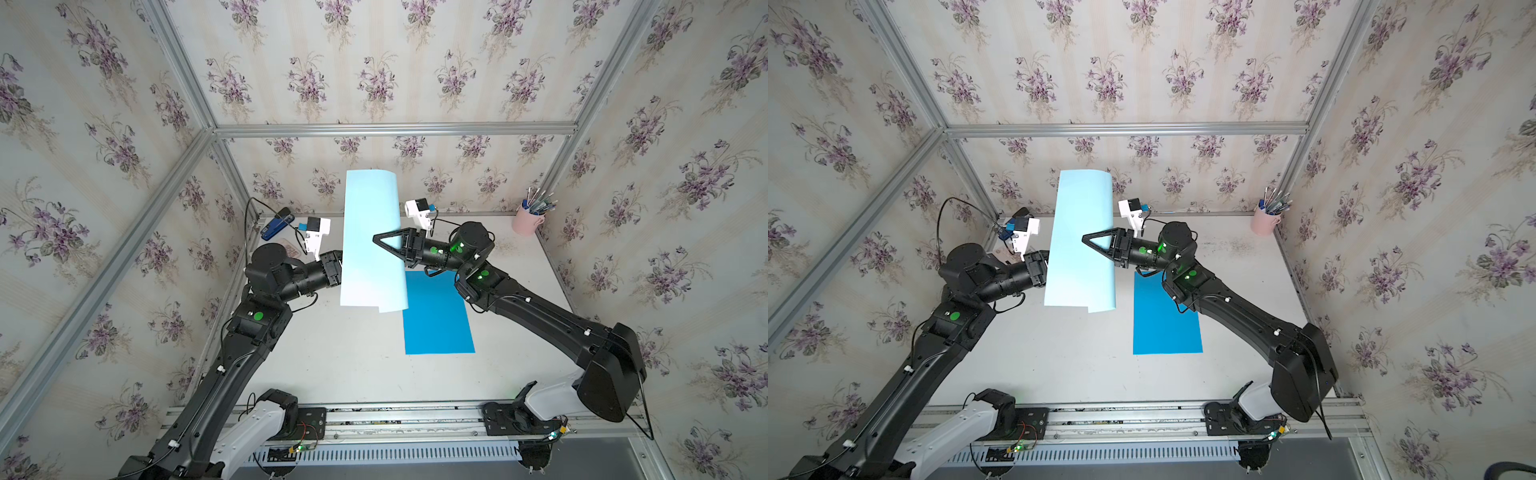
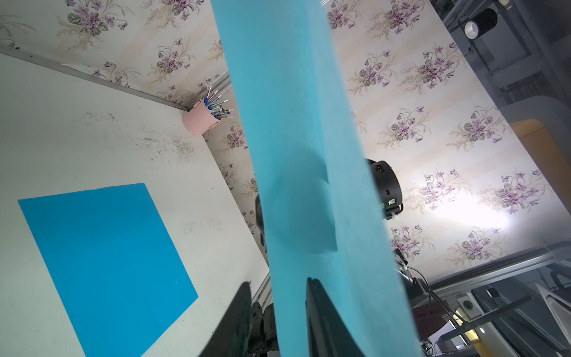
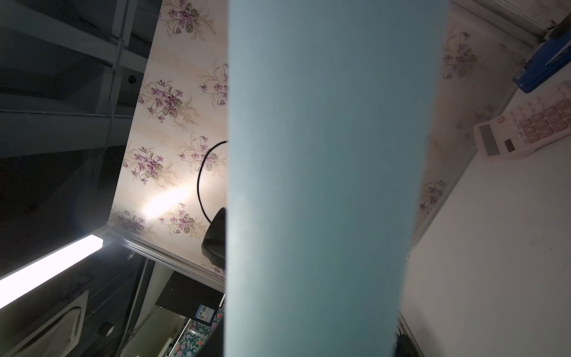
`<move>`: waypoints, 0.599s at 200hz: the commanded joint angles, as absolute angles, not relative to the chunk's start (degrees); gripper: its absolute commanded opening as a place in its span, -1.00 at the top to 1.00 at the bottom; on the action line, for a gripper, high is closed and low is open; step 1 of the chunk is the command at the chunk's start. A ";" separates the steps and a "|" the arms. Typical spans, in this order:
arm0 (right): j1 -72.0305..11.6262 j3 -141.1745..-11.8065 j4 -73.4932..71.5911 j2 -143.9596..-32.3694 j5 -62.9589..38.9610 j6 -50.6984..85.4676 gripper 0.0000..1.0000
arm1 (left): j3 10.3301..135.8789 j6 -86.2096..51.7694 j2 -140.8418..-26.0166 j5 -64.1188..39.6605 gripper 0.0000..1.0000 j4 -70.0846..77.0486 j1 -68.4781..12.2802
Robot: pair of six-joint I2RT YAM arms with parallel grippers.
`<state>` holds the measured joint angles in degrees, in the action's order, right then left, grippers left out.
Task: Fold the rectangular paper in half along the long edge
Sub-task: Fold the paper.
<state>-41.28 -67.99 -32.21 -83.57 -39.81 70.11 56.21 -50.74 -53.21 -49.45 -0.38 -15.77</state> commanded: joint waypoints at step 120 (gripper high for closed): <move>-41.11 -65.92 -37.51 -83.40 -38.23 71.69 0.13 | 57.13 -46.23 -55.06 -45.73 0.62 -3.91 -21.97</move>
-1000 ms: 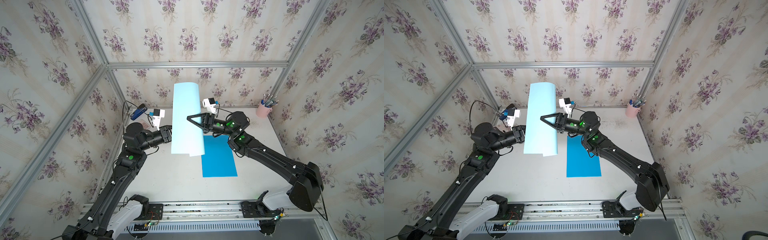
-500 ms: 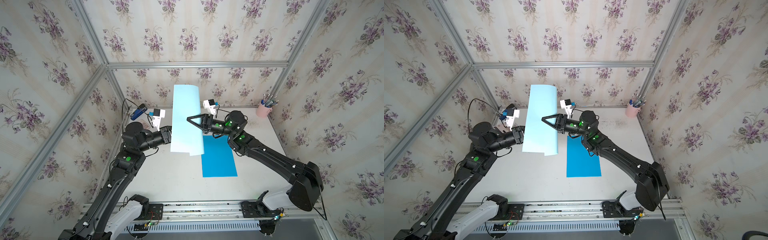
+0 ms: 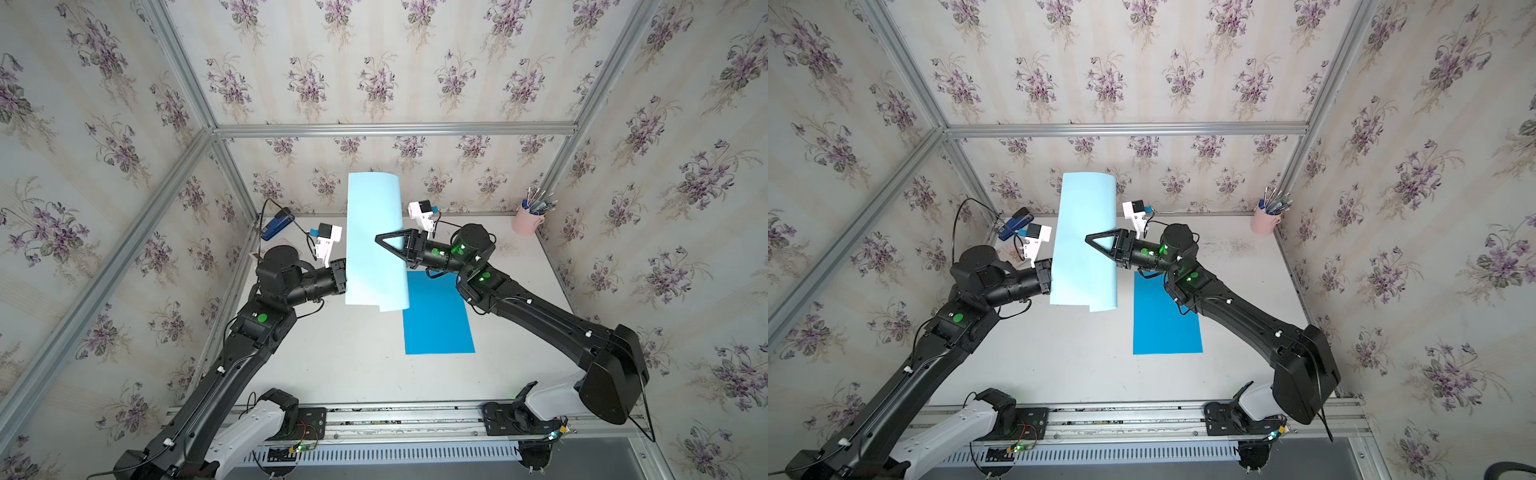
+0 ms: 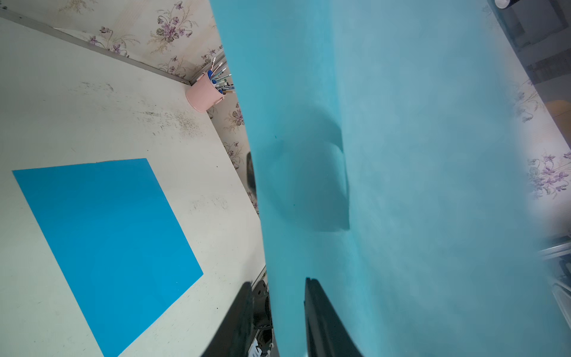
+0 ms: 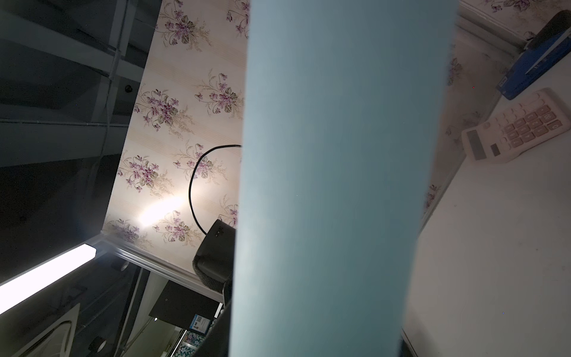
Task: Fold the rectangular paper in half along the long edge
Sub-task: Fold the paper.
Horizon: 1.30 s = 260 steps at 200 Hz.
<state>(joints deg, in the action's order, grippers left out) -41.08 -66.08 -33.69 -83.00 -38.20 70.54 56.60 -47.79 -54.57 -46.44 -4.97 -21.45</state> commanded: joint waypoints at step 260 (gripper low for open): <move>-39.84 -64.79 -34.77 -80.34 -38.74 69.34 -0.32 | 62.54 -35.26 -54.76 -39.29 1.00 -20.57 -22.59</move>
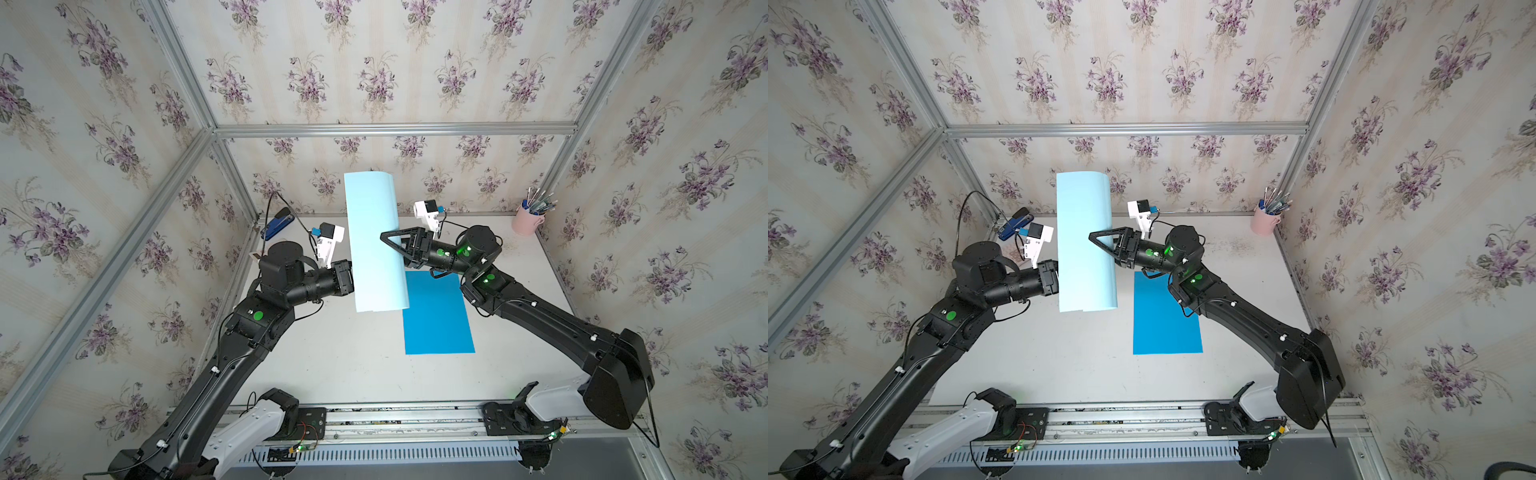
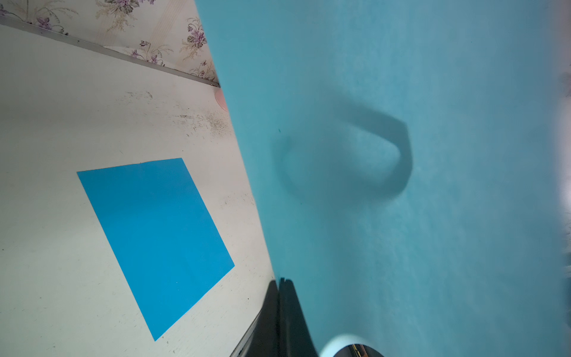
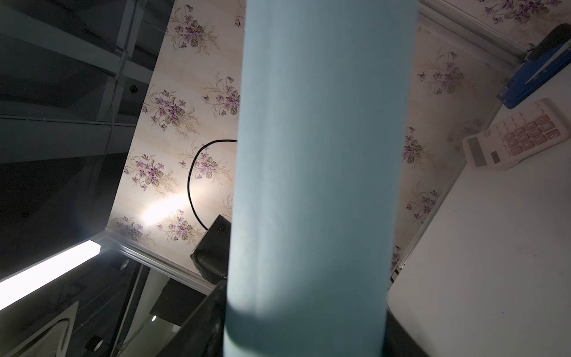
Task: Fold the rectangular paper in half along the long edge
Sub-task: Fold the paper.
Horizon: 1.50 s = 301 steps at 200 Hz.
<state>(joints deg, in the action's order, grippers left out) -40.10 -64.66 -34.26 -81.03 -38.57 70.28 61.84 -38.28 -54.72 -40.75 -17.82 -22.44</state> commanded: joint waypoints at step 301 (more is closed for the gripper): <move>-42.85 -68.25 -24.87 -81.00 -37.33 62.66 -0.50 | 66.95 -30.71 -59.23 -32.44 1.00 -26.53 -27.77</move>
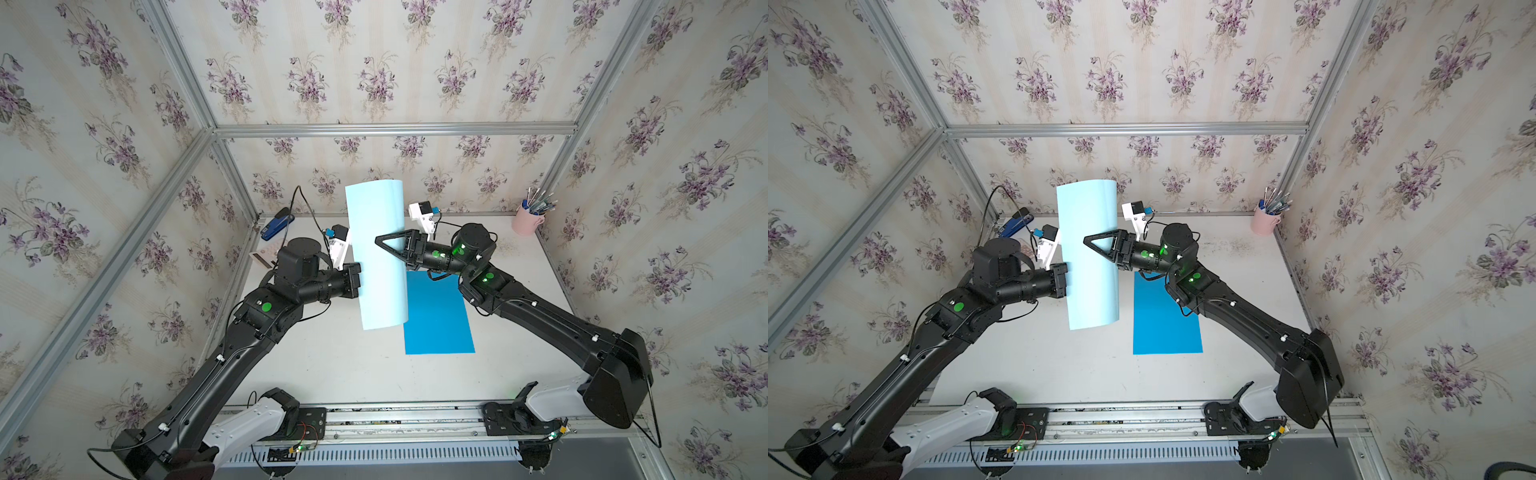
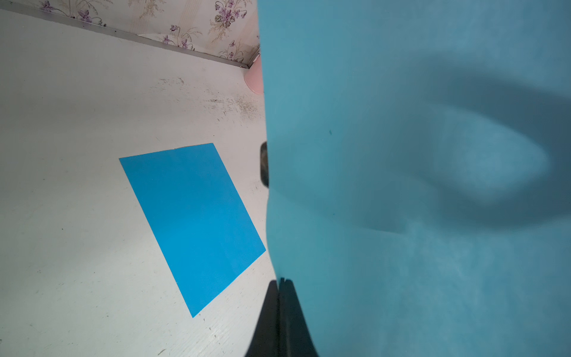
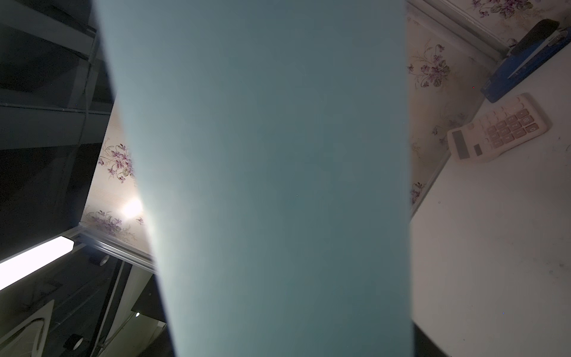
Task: Fold the rectangular paper in half along the long edge
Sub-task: Fold the paper.
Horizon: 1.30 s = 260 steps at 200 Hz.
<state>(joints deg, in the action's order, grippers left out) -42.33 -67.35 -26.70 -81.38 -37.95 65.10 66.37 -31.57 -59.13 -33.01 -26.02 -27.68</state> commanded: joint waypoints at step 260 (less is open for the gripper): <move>-41.92 -60.43 -35.07 -76.69 -31.25 66.57 -0.25 | 66.45 -32.45 -57.74 -32.95 1.00 -26.06 -27.92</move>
